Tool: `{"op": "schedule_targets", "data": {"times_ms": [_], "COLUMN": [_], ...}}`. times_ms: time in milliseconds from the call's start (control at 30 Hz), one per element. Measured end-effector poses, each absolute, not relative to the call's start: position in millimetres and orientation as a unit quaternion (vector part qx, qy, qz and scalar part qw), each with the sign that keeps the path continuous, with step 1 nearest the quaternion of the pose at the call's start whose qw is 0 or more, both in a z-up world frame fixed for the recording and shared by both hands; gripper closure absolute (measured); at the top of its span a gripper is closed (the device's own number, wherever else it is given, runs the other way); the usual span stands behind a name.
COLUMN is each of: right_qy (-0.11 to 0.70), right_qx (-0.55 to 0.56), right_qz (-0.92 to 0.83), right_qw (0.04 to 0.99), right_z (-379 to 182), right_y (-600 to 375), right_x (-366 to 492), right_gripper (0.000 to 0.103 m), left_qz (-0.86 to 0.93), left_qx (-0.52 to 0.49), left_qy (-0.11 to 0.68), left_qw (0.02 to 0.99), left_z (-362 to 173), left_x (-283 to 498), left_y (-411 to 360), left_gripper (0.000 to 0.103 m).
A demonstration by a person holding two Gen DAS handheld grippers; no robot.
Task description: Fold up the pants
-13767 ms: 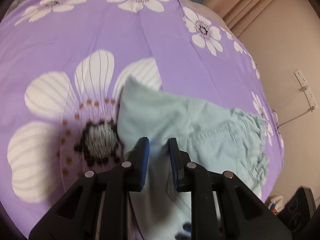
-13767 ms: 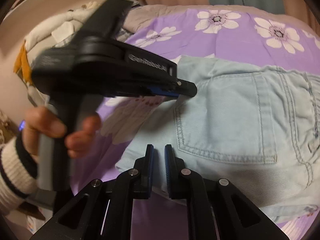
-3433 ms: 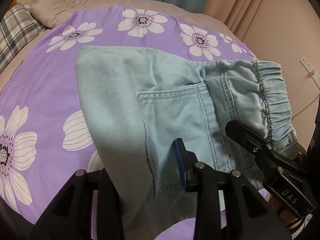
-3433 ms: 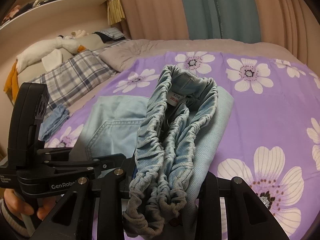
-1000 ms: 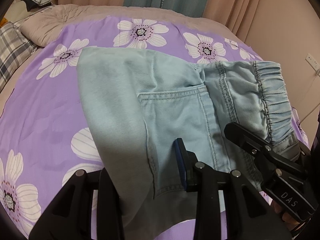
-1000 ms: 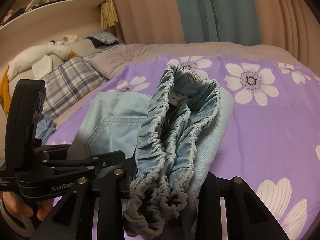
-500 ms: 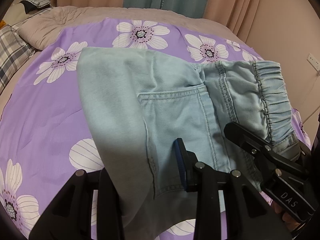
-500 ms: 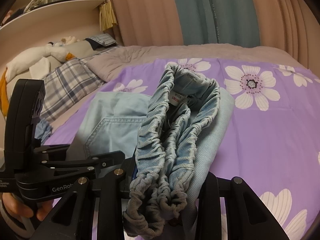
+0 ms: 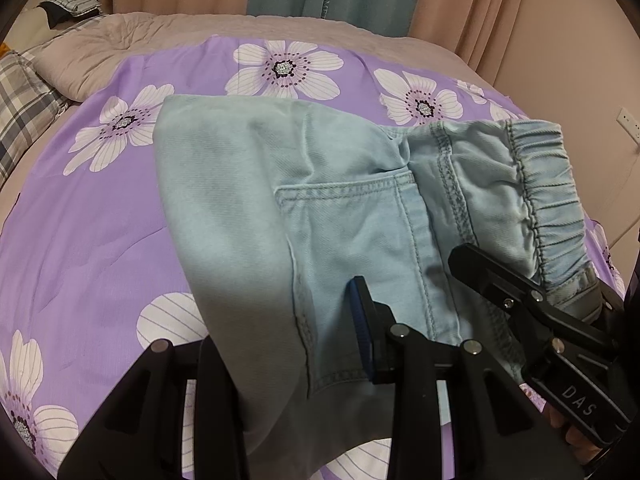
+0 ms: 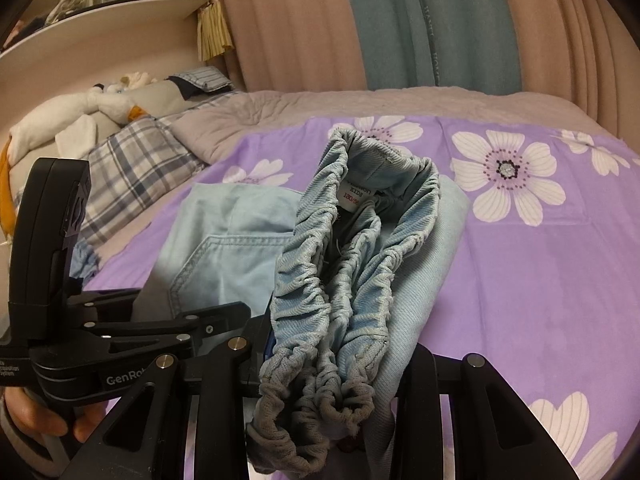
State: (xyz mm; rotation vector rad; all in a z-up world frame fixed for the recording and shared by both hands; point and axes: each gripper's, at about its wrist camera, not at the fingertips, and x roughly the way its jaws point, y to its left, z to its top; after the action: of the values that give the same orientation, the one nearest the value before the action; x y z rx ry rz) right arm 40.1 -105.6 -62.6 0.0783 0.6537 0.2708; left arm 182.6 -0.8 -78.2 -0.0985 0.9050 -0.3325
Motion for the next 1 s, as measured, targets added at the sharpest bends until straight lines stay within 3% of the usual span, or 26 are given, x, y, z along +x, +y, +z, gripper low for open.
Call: {"op": "schedule_targets", "data": {"times_ms": [1000], "right_qy": [0.325], "right_qx": [0.039], "right_qz": [0.13], "right_qw": [0.936], "right_z": [-66], "right_y": [-102], "right_x": [44], "right_gripper": [0.067], "left_qz": [-0.163], "left_qx": [-0.04], "left_qy": [0.446], "left_qw": [0.879], "left_z": [-94], "left_x": [217], "left_y": [6], "left_gripper": [0.07]}}
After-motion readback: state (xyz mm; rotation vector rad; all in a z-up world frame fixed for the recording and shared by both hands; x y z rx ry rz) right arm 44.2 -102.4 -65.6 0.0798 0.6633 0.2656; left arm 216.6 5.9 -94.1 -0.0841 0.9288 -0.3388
